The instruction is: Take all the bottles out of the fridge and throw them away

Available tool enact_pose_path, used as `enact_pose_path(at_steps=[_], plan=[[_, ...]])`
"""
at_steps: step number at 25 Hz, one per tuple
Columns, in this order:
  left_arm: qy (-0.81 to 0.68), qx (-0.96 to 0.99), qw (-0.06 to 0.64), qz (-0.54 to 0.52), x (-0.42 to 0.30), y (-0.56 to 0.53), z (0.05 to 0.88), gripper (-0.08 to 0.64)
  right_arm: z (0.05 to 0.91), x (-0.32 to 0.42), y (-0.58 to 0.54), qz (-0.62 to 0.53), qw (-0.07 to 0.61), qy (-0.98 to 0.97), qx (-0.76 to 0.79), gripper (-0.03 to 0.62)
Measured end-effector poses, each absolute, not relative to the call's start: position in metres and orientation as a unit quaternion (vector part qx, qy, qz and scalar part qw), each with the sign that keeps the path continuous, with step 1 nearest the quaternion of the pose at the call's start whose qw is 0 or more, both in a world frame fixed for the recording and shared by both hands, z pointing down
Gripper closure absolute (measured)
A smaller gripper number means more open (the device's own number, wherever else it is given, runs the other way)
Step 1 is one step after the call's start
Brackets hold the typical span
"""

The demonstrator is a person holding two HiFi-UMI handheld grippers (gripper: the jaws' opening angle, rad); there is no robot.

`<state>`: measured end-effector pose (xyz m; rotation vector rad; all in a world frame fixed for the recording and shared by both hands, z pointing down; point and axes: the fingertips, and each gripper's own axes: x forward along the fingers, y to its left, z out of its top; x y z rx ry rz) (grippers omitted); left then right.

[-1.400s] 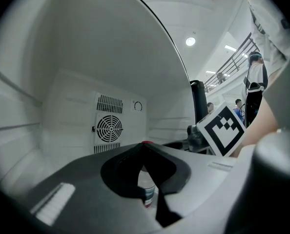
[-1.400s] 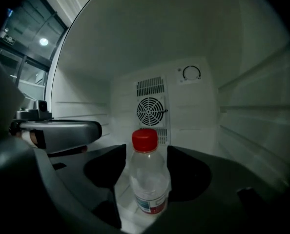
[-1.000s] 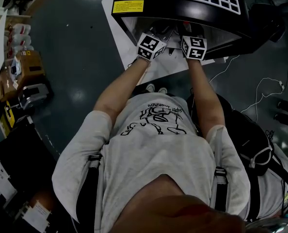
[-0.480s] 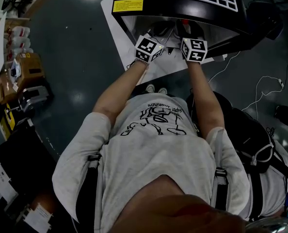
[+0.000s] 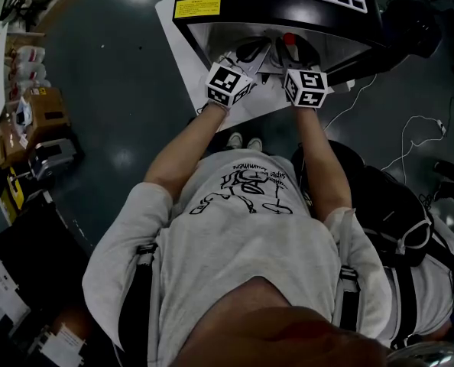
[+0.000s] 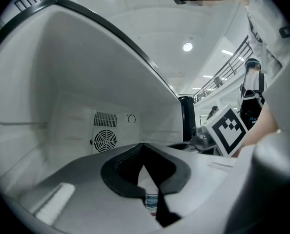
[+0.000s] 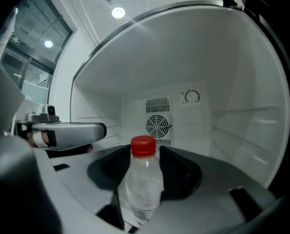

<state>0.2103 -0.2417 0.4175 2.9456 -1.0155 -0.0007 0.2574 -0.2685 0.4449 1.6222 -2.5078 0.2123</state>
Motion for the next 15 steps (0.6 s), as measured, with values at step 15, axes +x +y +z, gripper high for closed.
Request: enact_pose_path(at_steps=[15], plan=[[-0.316,0.948,0.023,-0.021,0.215,-0.209,0.362,0.551,0.385,0.261,-0.224,0.068,0.058,-0.850,0.520,0.400]])
